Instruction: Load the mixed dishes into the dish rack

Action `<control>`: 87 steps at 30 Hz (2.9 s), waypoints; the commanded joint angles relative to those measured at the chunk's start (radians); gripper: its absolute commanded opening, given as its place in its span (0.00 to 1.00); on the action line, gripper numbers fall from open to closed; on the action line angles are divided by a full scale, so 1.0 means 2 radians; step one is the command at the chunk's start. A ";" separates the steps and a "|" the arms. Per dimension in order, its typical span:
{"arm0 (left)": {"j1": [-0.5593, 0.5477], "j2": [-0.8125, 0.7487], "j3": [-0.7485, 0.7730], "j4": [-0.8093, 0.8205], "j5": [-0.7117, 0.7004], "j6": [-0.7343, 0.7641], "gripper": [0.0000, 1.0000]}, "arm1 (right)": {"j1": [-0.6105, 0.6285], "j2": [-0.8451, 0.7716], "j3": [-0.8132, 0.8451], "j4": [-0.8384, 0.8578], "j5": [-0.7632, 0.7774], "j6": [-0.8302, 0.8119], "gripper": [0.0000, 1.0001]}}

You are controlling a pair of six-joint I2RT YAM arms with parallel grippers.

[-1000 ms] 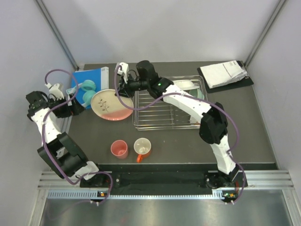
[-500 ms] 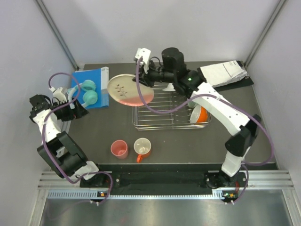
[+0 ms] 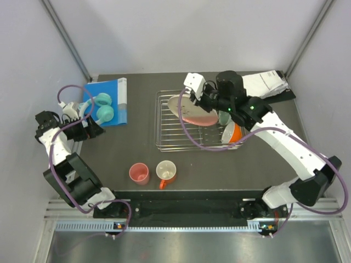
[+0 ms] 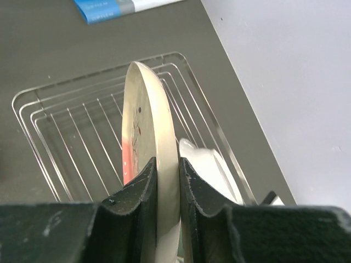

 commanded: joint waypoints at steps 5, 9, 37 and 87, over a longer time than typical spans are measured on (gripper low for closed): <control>0.003 -0.001 0.002 -0.003 0.023 0.004 0.99 | -0.005 -0.096 -0.034 0.039 0.048 -0.051 0.00; 0.002 0.000 0.001 -0.002 0.023 0.002 0.99 | -0.005 -0.118 -0.063 0.031 0.067 -0.082 0.00; -0.004 0.005 0.002 0.019 0.024 -0.019 0.99 | -0.005 -0.142 -0.168 0.037 0.068 -0.225 0.00; -0.004 0.005 0.018 0.012 0.009 -0.006 0.99 | 0.042 -0.088 -0.210 -0.047 0.137 -0.144 0.61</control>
